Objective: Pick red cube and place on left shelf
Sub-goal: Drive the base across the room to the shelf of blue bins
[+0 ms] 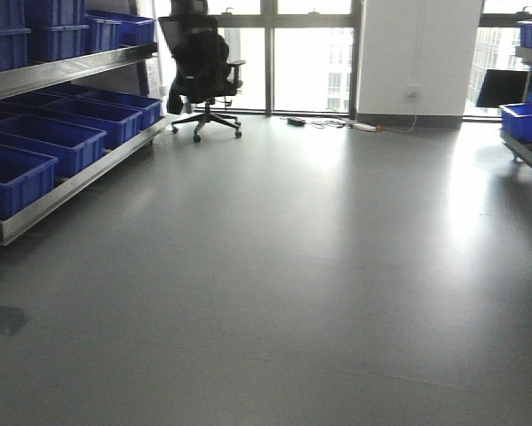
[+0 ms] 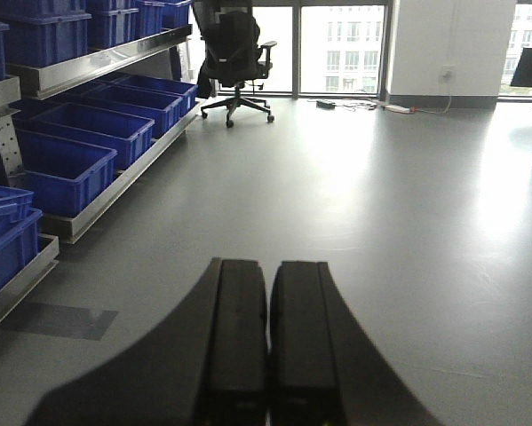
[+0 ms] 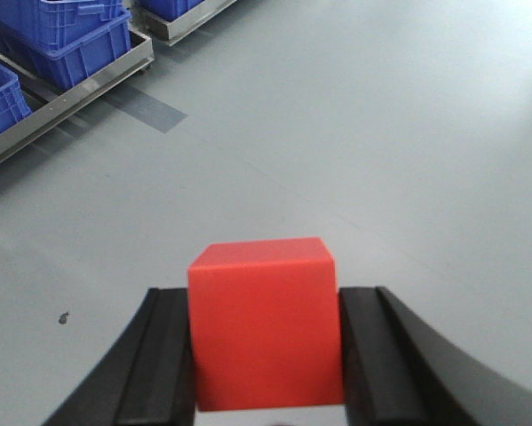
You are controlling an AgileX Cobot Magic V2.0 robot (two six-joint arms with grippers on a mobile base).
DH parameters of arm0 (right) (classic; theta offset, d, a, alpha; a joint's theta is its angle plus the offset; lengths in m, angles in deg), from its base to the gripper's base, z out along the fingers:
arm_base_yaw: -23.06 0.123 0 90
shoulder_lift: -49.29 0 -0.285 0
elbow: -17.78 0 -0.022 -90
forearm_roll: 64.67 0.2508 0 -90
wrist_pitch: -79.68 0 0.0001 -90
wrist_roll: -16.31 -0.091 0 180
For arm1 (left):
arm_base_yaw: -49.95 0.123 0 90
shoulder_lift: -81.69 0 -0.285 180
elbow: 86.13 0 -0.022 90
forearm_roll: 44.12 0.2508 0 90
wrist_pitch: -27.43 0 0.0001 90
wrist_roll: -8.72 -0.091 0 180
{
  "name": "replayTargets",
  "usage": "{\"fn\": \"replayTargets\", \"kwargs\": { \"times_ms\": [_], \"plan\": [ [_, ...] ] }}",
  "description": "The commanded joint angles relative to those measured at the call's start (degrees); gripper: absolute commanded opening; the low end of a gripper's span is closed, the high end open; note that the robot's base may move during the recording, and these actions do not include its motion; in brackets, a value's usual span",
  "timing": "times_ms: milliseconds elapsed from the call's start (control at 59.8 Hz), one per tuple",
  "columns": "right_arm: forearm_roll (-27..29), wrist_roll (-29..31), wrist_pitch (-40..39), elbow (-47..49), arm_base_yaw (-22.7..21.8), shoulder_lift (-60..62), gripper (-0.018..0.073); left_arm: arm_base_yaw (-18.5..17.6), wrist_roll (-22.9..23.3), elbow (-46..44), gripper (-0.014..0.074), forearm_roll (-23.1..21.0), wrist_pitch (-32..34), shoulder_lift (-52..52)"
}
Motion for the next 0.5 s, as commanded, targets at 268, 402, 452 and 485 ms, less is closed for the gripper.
{"fn": "replayTargets", "kwargs": {
  "times_ms": [268, 402, 452, 485],
  "plan": [
    [0.4, 0.4, -4.5, 1.6, 0.1, 0.4, 0.0046, -0.4, 0.0, 1.3, 0.0101, -0.2, 5.0, 0.9],
    [0.4, 0.4, -4.4, 1.6, 0.1, 0.4, 0.0046, -0.4, 0.0, 1.3, 0.0101, -0.2, 5.0, 0.9],
    [0.4, 0.4, -4.4, 1.6, 0.1, 0.4, 0.0046, -0.4, 0.0, 1.3, 0.0101, -0.2, 5.0, 0.9],
    [0.4, 0.4, -4.4, 1.6, 0.1, 0.4, 0.0046, -0.4, 0.0, 1.3, 0.0101, -0.2, 5.0, 0.9]
  ]
}}
